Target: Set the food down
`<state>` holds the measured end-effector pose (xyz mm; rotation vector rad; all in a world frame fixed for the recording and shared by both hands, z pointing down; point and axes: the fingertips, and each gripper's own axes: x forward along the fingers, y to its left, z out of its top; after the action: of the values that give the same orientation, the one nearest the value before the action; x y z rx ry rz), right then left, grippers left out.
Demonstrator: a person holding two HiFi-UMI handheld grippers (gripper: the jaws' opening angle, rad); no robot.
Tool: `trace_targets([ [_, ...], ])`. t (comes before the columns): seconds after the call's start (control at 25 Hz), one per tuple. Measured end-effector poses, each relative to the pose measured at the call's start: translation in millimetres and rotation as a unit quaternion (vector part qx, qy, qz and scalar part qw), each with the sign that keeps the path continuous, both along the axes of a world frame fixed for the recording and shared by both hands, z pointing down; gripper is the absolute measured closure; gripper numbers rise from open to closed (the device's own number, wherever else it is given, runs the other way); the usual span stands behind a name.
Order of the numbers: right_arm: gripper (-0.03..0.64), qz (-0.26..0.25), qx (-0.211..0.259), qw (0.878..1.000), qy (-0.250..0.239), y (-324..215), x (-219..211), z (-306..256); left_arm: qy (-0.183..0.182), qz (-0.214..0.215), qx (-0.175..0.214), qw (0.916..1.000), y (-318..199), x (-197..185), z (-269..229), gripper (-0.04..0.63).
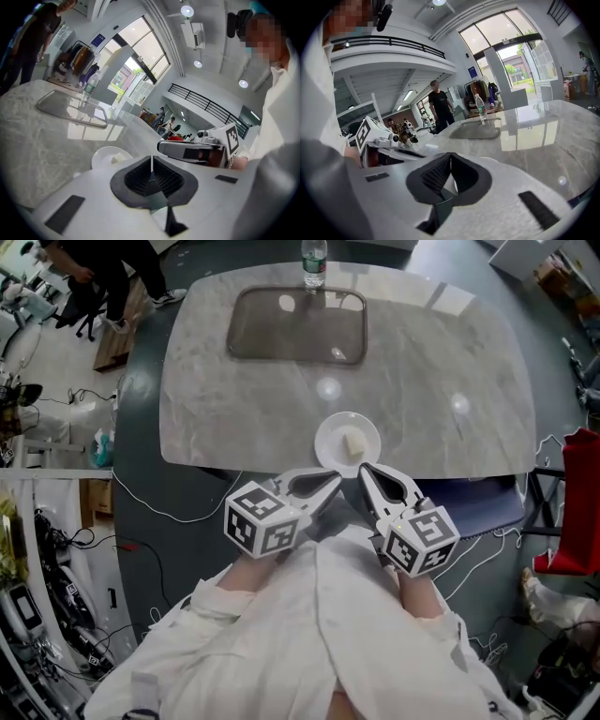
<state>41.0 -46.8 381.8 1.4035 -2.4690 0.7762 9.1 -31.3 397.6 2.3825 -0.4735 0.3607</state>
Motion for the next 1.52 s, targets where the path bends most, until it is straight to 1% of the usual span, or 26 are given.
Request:
trace_targets([
  [0.16,0.614,-0.007,-0.008,1.000,0.009,-1.2,6.3,0.7,-0.003,-0.009,-0.006,0.9999,-3.6,2.7,1.8,0.569],
  [0.28,0.614,-0.013,-0.013,1.000,0.016,-3.1,13.8,3.6,-0.004,-0.021,-0.019,0.9996,-9.0,5.4,8.2,0.569],
  [0.4,0.614,-0.016,-0.024,0.999,0.019,-3.7,22.0,10.7,-0.019,-0.042,-0.028,0.9985,-15.1,5.0,18.5,0.569],
  [0.52,0.614,-0.022,-0.042,0.999,0.022,-2.3,22.1,14.2,-0.036,-0.063,-0.037,0.9966,-18.8,-4.6,22.9,0.569],
  [0.72,0.614,-0.019,-0.069,0.997,0.018,-7.2,32.8,33.9,-0.049,-0.080,-0.059,0.9938,-23.4,-5.7,39.8,0.569],
  [0.92,0.614,-0.019,-0.091,0.996,0.011,-11.1,37.5,55.5,-0.061,-0.111,-0.085,0.9883,-29.0,-6.3,61.9,0.569],
  [1.16,0.614,-0.038,-0.121,0.992,0.002,-4.9,25.0,79.5,-0.064,-0.129,-0.114,0.9830,-27.9,-7.4,81.5,0.569],
  [1.32,0.612,-0.039,-0.144,0.989,0.003,-1.1,30.6,97.8,-0.078,-0.144,-0.133,0.9774,-21.8,-3.8,95.5,0.569],
  [1.52,0.612,-0.029,-0.165,0.986,0.007,-0.5,37.3,112.2,-0.098,-0.160,-0.147,0.9712,-18.4,-10.5,110.3,0.569],
])
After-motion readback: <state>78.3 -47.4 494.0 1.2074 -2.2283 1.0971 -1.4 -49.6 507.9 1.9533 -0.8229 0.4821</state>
